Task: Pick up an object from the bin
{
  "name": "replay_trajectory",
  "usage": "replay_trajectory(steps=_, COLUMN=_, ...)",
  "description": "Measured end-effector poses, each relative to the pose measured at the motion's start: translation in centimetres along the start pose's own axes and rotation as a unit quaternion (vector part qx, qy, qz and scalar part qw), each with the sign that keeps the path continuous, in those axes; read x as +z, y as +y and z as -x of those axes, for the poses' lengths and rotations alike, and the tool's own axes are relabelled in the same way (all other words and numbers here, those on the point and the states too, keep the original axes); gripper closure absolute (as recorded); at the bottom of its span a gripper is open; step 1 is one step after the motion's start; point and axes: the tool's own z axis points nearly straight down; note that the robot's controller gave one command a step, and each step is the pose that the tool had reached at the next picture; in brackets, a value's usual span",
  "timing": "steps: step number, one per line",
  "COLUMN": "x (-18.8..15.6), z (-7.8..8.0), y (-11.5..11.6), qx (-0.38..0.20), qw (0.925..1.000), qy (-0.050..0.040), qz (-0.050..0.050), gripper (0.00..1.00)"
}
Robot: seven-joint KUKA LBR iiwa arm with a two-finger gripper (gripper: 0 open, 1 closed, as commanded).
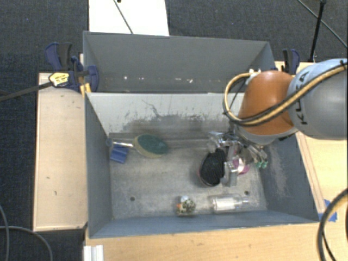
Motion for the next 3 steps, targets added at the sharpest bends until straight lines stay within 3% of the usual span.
replay_trajectory(steps=1, x=-0.79, z=0.21, y=-0.34, qx=0.001, qw=1.0000, qy=-0.0034, qz=-0.003, gripper=1.00)
replay_trajectory(steps=2, x=-0.36, z=0.08, y=-0.15, qx=0.000, qw=1.0000, qy=-0.0025, qz=-0.001, gripper=0.00)
replay_trajectory(steps=3, x=-0.73, z=0.43, y=-0.24, qx=-0.001, qw=1.0000, qy=-0.0087, qz=-0.003, gripper=1.00)
